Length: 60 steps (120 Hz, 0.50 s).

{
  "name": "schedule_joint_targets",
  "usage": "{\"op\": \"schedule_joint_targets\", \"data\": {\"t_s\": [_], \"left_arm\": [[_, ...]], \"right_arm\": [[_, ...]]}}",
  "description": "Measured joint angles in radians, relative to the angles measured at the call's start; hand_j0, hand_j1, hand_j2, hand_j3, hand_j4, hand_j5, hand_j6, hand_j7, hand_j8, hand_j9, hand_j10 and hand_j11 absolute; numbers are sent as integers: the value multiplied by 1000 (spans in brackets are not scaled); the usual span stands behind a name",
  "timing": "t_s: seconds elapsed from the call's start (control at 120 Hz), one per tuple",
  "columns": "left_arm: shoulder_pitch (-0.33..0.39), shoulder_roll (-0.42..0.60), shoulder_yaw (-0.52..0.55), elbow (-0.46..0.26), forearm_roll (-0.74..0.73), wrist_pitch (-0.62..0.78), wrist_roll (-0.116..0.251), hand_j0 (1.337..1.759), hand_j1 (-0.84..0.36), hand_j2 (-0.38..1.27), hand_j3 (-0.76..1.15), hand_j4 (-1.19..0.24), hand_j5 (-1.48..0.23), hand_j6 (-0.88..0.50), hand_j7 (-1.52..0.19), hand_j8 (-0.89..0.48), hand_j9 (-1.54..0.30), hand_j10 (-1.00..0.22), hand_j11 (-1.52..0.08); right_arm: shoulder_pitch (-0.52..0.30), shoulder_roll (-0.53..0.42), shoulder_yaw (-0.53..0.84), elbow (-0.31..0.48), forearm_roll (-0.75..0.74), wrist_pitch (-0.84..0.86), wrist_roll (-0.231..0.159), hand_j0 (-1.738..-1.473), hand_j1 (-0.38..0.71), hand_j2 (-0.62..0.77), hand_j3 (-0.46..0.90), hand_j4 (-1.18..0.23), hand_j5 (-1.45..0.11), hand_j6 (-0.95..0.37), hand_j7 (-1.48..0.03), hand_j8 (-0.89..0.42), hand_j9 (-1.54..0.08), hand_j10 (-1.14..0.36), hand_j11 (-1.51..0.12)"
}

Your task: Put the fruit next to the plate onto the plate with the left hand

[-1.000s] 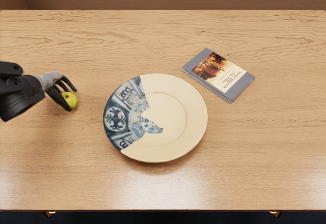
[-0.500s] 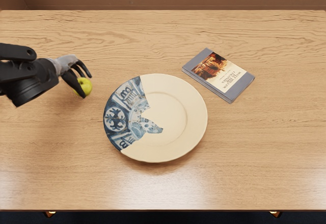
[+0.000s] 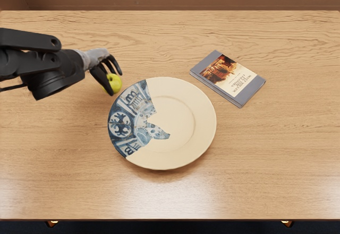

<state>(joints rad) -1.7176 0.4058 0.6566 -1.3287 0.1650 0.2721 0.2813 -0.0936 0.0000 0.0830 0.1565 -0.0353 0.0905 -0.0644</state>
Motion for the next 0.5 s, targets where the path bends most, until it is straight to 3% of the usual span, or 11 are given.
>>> {"op": "schedule_joint_targets", "data": {"t_s": [0.5], "left_arm": [[-34, -121, -44, -1, -32, -22, 1, 1658, -333, 464, 0, -626, -825, -489, -821, -509, -821, -628, -821]], "right_arm": [[0, 0, 0, 0, 0, 0, 0, -1658, -349, 0, 0, 0, 0, 0, 0, 0, 0, 0, 0]]}}
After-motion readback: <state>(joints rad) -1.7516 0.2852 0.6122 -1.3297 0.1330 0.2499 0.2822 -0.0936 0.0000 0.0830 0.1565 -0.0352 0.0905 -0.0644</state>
